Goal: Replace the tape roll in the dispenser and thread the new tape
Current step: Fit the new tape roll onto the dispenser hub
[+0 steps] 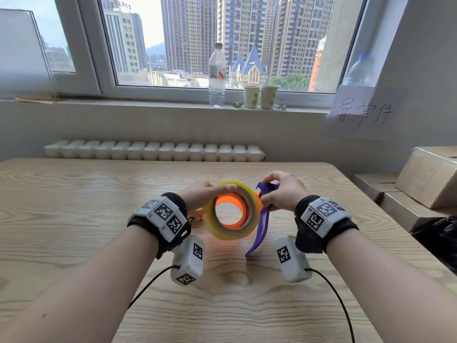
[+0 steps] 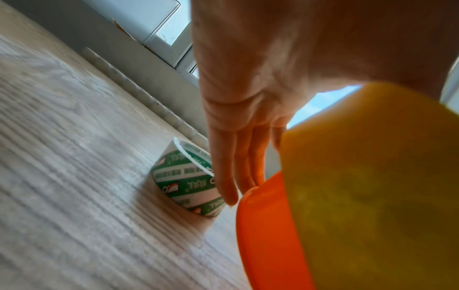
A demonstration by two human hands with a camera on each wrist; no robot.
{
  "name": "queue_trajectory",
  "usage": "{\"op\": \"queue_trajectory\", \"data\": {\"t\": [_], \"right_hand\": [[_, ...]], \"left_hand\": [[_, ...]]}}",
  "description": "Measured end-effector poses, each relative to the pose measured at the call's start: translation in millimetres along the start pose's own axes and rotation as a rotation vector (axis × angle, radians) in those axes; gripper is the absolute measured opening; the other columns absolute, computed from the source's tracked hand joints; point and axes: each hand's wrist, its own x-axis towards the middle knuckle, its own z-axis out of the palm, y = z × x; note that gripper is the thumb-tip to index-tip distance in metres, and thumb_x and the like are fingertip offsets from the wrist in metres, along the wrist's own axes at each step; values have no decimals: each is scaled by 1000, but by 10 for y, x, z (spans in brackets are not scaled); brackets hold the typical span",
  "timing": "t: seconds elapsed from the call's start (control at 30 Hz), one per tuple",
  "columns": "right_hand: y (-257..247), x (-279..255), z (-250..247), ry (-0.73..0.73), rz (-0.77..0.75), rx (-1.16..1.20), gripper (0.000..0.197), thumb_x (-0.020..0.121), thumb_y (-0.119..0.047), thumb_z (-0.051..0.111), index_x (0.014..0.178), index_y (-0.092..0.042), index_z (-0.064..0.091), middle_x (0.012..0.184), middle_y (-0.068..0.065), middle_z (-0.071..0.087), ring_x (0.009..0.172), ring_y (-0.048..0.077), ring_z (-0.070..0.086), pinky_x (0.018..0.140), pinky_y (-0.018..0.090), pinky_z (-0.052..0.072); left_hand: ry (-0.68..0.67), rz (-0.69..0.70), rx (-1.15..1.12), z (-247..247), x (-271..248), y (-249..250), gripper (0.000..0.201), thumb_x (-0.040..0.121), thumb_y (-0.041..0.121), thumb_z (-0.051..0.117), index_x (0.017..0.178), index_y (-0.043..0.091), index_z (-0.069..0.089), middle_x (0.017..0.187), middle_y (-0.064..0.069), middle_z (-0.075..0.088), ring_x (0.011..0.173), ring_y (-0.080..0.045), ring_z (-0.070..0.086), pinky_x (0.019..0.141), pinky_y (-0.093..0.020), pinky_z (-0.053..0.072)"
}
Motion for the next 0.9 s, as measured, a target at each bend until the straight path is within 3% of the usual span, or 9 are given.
{"op": "queue_trajectory", "data": {"t": [0.17,0.27,0.37,0.43,0.5,0.6,0.7,0.77,0.9], "right_hand": [[1,-17,-59,-19,54,77,45,66,12,68,102,-13,55,88,6,58,83,31,66,72,41,60],[1,-25,-68,-23,57,82,46,68,11,68,105,-11,53,89,6,57,77,27,66,71,40,60],[-4,-37,-73,-24,55,66,48,68,10,69,107,-13,53,102,10,58,81,28,67,66,37,61],[6,-45,-85,-16,63,64,48,68,11,69,106,-13,53,107,12,57,83,30,66,62,35,61],[17,-63,-94,-6,67,54,47,68,11,69,106,-14,53,108,12,58,81,29,65,60,34,60],[3,-86,-77,-10,35,26,48,69,10,69,108,-13,53,107,11,57,82,28,65,60,32,60],[-32,-90,-57,7,-36,6,46,68,11,67,106,-12,56,103,7,57,83,24,62,60,32,60],[-57,-91,-56,8,-83,-22,42,68,12,65,99,-15,59,102,5,58,82,23,61,65,34,60],[-87,-115,-90,21,-139,-121,31,71,5,56,84,-22,66,99,0,64,80,17,58,66,23,51]], "left_hand": [[-56,29,36,33,-43,24,45,80,56,56,98,14,58,107,-13,59,106,-28,59,99,-49,46],[-33,48,22,53,-61,17,59,79,58,57,114,10,58,118,-15,60,112,-30,57,100,-50,45],[-28,74,8,31,-63,-5,51,76,51,64,109,12,60,107,-11,64,102,-27,60,98,-45,46],[-45,88,-8,-3,-59,-11,35,71,28,76,101,19,59,100,-8,66,94,-24,61,96,-44,46],[-77,88,2,-31,-58,-5,43,64,12,79,99,22,57,104,-12,68,96,-28,63,99,-47,46],[-57,69,42,-30,-45,-1,46,69,23,78,108,20,54,107,-13,67,101,-28,63,97,-45,48],[9,84,52,-24,-16,-10,36,68,37,78,95,20,62,94,-5,67,91,-20,62,92,-40,50],[44,107,66,-31,-13,-11,34,65,36,80,90,16,68,84,-2,69,81,-18,63,89,-38,51],[132,134,87,-59,-20,-26,52,59,17,85,108,12,67,84,-1,70,76,-14,64,73,-25,52]]}}
